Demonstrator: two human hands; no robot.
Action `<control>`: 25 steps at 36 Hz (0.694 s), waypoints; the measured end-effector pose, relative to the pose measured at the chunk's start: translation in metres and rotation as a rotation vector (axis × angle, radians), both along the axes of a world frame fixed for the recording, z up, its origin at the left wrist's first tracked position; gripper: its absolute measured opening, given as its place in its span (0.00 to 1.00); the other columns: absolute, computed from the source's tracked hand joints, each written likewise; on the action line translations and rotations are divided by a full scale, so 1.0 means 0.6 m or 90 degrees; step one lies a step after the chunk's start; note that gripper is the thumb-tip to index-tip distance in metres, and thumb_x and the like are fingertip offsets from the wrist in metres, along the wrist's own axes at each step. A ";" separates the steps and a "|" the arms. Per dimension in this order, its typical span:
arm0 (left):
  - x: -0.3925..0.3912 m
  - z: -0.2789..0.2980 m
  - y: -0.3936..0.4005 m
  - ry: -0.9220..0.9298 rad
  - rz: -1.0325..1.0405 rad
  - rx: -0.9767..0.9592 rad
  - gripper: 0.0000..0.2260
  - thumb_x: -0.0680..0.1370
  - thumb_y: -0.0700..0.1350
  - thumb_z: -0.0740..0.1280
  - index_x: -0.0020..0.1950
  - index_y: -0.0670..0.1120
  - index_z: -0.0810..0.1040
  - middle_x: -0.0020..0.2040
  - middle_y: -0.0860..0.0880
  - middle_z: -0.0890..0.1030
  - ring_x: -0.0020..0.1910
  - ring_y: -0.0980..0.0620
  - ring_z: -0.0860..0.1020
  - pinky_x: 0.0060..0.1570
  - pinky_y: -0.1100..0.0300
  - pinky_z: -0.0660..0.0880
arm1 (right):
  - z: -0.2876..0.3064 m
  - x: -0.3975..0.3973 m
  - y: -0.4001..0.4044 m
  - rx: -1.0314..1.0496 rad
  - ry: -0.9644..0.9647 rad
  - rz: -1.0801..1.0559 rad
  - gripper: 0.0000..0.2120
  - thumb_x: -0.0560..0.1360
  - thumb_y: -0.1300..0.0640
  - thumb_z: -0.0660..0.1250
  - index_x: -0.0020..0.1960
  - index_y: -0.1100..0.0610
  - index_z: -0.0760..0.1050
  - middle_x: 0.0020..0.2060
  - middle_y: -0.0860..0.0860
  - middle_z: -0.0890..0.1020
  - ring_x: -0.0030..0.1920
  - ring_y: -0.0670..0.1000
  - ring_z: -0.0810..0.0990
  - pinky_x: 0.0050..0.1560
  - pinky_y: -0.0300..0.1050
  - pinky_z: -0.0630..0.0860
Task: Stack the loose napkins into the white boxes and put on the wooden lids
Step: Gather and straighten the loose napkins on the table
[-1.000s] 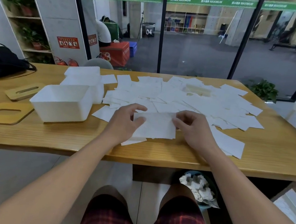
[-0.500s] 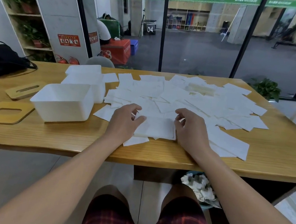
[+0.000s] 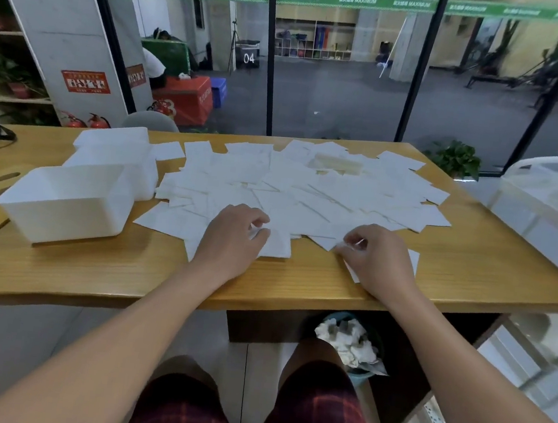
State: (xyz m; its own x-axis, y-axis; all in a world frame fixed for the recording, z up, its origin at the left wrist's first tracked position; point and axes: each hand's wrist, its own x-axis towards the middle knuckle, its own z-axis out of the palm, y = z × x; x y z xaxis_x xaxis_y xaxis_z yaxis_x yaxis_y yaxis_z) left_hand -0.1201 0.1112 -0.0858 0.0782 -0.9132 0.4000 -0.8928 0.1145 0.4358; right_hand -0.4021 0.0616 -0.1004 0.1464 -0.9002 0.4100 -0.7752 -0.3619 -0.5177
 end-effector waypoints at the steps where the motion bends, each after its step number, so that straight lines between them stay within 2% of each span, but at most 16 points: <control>1: -0.005 -0.003 -0.001 0.001 -0.004 0.006 0.12 0.85 0.53 0.68 0.66 0.53 0.84 0.57 0.58 0.82 0.58 0.57 0.76 0.55 0.62 0.69 | 0.000 -0.001 0.000 0.004 0.002 0.001 0.10 0.77 0.45 0.78 0.51 0.51 0.86 0.46 0.44 0.85 0.47 0.47 0.82 0.51 0.49 0.80; 6: -0.018 -0.012 -0.001 0.003 -0.008 0.011 0.12 0.85 0.53 0.68 0.65 0.53 0.85 0.57 0.57 0.83 0.58 0.56 0.76 0.55 0.61 0.70 | 0.000 -0.007 0.000 0.016 -0.005 0.011 0.04 0.80 0.52 0.75 0.50 0.51 0.86 0.44 0.44 0.85 0.45 0.47 0.83 0.46 0.46 0.80; 8: -0.022 -0.008 0.001 -0.016 -0.004 0.004 0.12 0.85 0.53 0.67 0.65 0.53 0.85 0.58 0.57 0.83 0.59 0.56 0.76 0.56 0.61 0.71 | 0.002 -0.009 0.001 0.014 -0.017 0.005 0.04 0.81 0.54 0.73 0.50 0.53 0.86 0.45 0.45 0.85 0.46 0.48 0.83 0.46 0.44 0.77; 11: -0.038 0.005 0.009 -0.015 -0.028 0.001 0.10 0.87 0.51 0.66 0.65 0.54 0.85 0.56 0.60 0.82 0.57 0.59 0.76 0.56 0.64 0.71 | 0.007 -0.009 0.006 -0.001 -0.060 -0.001 0.04 0.82 0.54 0.72 0.51 0.53 0.85 0.45 0.45 0.85 0.46 0.47 0.82 0.47 0.45 0.77; 12: -0.047 0.012 0.013 0.019 -0.049 0.007 0.10 0.87 0.51 0.66 0.65 0.55 0.85 0.55 0.62 0.82 0.55 0.61 0.78 0.54 0.68 0.71 | 0.009 -0.007 0.009 -0.007 -0.084 0.002 0.04 0.82 0.53 0.73 0.50 0.52 0.85 0.45 0.44 0.85 0.46 0.45 0.82 0.48 0.43 0.77; 14: -0.070 0.029 0.020 0.173 -0.102 0.047 0.10 0.88 0.51 0.65 0.64 0.55 0.85 0.53 0.61 0.86 0.52 0.63 0.83 0.48 0.74 0.75 | 0.017 0.000 0.020 -0.029 -0.143 0.017 0.04 0.82 0.53 0.73 0.49 0.50 0.83 0.44 0.42 0.84 0.47 0.42 0.81 0.47 0.37 0.74; 15: -0.082 0.037 0.022 0.271 -0.126 0.078 0.11 0.89 0.52 0.63 0.64 0.54 0.85 0.52 0.58 0.88 0.50 0.62 0.85 0.47 0.73 0.78 | 0.021 0.006 0.027 -0.047 -0.170 0.032 0.03 0.82 0.53 0.73 0.49 0.50 0.83 0.45 0.41 0.84 0.48 0.42 0.81 0.47 0.33 0.72; 17: -0.104 0.052 0.024 0.461 -0.149 0.152 0.15 0.90 0.54 0.60 0.65 0.49 0.83 0.53 0.50 0.90 0.50 0.57 0.88 0.50 0.63 0.84 | 0.033 0.021 0.044 -0.076 -0.208 0.093 0.03 0.82 0.55 0.74 0.49 0.49 0.83 0.45 0.41 0.84 0.49 0.44 0.81 0.48 0.31 0.72; 19: -0.115 0.062 0.025 0.620 -0.160 0.216 0.18 0.90 0.57 0.59 0.66 0.45 0.80 0.55 0.45 0.89 0.53 0.49 0.89 0.57 0.53 0.85 | 0.048 0.036 0.062 -0.080 -0.207 0.187 0.02 0.82 0.56 0.74 0.50 0.50 0.83 0.46 0.41 0.85 0.51 0.46 0.83 0.53 0.36 0.76; 20: -0.115 0.065 0.025 0.658 -0.168 0.232 0.19 0.90 0.58 0.59 0.66 0.45 0.80 0.56 0.44 0.89 0.54 0.47 0.89 0.59 0.50 0.85 | 0.053 0.041 0.069 -0.071 -0.193 0.232 0.02 0.82 0.55 0.74 0.51 0.50 0.84 0.47 0.41 0.86 0.53 0.47 0.84 0.56 0.39 0.76; 22: -0.108 0.061 0.018 0.647 -0.173 0.231 0.19 0.89 0.57 0.62 0.66 0.45 0.83 0.58 0.45 0.89 0.56 0.47 0.88 0.61 0.48 0.84 | 0.060 0.048 0.079 -0.037 -0.153 0.292 0.02 0.82 0.52 0.74 0.54 0.49 0.85 0.51 0.40 0.87 0.57 0.45 0.84 0.61 0.43 0.77; 25: -0.088 0.055 0.015 0.562 -0.110 0.187 0.15 0.81 0.58 0.72 0.66 0.57 0.85 0.62 0.53 0.87 0.62 0.49 0.85 0.66 0.45 0.82 | 0.063 0.049 0.084 0.008 -0.122 0.315 0.07 0.82 0.47 0.74 0.59 0.46 0.85 0.55 0.36 0.86 0.61 0.41 0.83 0.67 0.44 0.76</control>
State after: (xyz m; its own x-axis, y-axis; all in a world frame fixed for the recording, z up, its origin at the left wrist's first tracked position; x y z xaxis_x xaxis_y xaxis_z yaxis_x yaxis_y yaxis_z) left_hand -0.1727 0.1203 -0.0529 0.0962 -0.9953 0.0131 -0.2076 -0.0072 0.9782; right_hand -0.3729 0.1121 -0.0625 0.4784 -0.7475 0.4609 -0.4038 -0.6533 -0.6404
